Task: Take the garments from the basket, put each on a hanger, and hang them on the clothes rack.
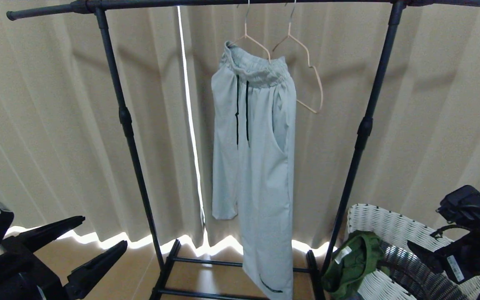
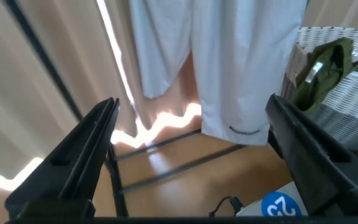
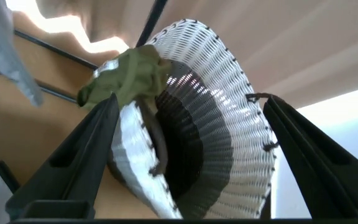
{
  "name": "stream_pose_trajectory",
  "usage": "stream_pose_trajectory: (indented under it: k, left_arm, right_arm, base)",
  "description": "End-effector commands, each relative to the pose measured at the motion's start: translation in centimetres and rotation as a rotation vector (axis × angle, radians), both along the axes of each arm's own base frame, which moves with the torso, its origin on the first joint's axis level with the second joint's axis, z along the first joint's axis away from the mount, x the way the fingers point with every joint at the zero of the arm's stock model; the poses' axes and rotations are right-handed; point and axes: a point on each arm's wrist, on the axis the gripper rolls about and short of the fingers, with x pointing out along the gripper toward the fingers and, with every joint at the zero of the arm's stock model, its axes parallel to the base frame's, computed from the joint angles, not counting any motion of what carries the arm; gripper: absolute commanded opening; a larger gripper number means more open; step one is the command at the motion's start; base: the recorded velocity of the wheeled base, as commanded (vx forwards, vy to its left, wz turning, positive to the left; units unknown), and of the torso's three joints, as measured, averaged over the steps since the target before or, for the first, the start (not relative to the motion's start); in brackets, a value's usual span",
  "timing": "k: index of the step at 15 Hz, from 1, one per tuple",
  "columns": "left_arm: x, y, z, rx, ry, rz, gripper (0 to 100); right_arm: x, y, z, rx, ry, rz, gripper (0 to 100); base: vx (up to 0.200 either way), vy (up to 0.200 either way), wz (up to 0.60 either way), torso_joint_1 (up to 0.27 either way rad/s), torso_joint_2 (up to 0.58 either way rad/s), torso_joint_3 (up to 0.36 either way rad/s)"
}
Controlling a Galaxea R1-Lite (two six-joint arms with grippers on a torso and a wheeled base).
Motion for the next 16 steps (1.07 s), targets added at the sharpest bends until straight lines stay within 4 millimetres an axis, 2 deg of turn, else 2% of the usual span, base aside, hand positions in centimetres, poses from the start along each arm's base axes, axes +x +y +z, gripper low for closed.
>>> stream_pose_trajectory:
  k: [1,6,12,16]
  left_arm:
    - [0.0,0.0,0.0,0.001,-0.001,0.001,100]
    - [-0.3,0.1,0.1,-0.003,-0.012,0.002,100]
    - [-0.2,0.1,0.0,-0.004,-0.007,0.007,100]
    - [-0.3,0.2,0.0,-0.003,-0.005,0.007,100]
  right_arm:
    - [1.0,0.2,-1.3,-0.016,0.077,0.0,100]
    - [3.9,0.9,-4.9,-0.049,0.238,0.003,100]
    - [7.2,2.1,-9.4,-0.074,0.293,0.021,100]
    - [8.1,2.1,-10.7,-0.102,0.318,-0.006,100]
  base:
    - [0.0,0.0,0.0,0.0,0.0,0.0]
    - [0.0,0.0,0.0,0.0,0.0,0.0]
    - [0.0,0.0,0.0,0.0,0.0,0.0]
    - [0.0,0.0,0.0,0.0,0.0,0.0]
